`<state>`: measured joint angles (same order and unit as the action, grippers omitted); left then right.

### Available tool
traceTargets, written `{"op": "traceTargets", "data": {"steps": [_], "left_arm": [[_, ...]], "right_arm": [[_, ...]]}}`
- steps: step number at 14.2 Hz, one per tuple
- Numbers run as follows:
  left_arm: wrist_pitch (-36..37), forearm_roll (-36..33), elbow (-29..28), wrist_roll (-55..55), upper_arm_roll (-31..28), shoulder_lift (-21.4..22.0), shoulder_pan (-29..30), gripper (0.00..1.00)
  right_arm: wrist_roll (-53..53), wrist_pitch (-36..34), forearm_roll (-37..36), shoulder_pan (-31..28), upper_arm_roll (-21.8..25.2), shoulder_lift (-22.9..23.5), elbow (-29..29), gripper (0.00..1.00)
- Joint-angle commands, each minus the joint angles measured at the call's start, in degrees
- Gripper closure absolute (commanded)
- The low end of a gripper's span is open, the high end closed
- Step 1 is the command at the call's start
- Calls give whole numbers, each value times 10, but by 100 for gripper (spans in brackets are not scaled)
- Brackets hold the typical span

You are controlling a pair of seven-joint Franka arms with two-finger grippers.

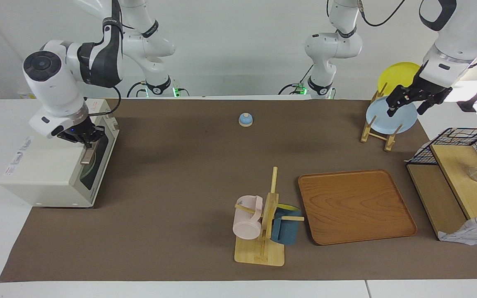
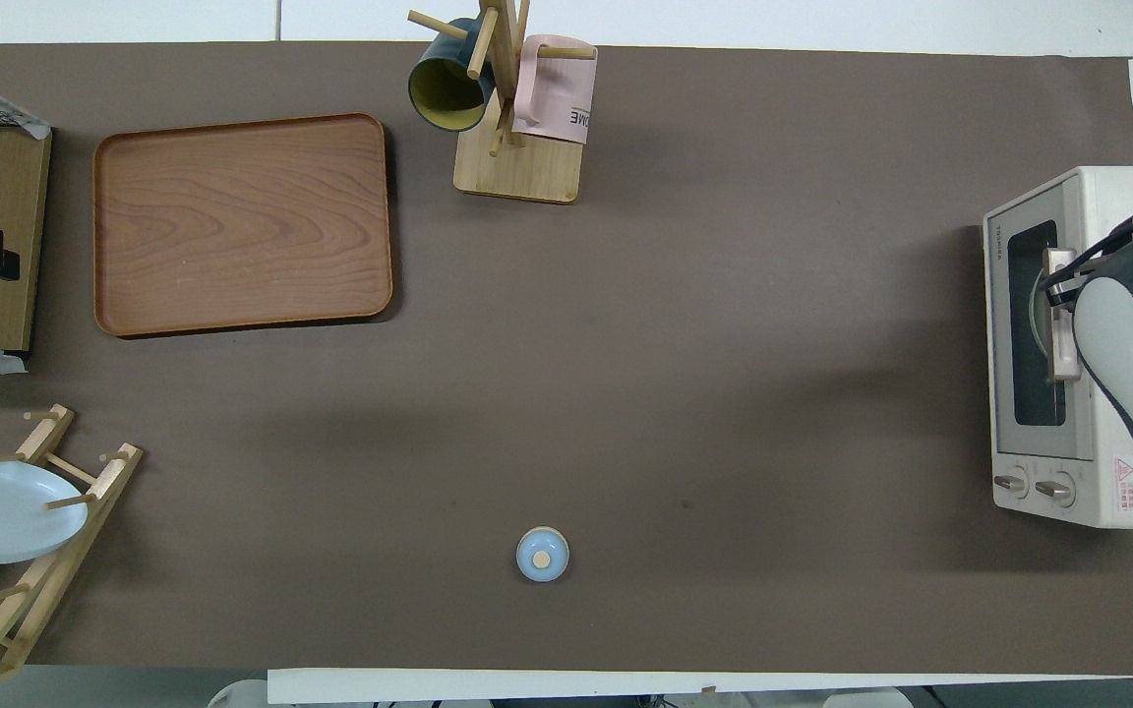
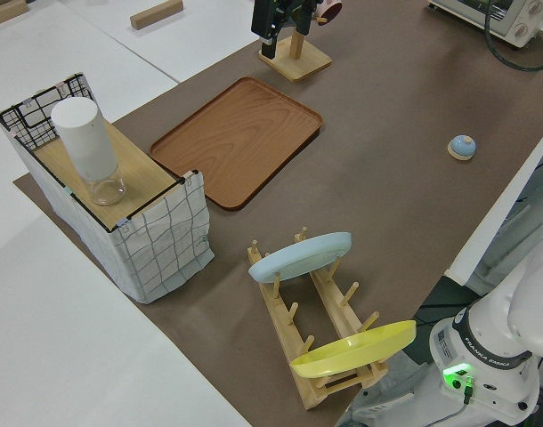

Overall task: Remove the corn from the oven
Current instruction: 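Pull the toaster oven door down open with the right gripper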

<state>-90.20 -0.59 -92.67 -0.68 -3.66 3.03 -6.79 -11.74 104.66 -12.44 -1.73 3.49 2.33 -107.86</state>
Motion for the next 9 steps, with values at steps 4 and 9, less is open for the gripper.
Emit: {"op": "traceTargets", "data": {"steps": [4,9], "left_arm": [[8,-6,-2,3,1,4,2,0],[8,-6,-2,3,1,4,2,0]], "right_arm": [[88,69,-7,37,-8,34,-30,100],[157,156,0,75,-9,104,-32,100]]}}
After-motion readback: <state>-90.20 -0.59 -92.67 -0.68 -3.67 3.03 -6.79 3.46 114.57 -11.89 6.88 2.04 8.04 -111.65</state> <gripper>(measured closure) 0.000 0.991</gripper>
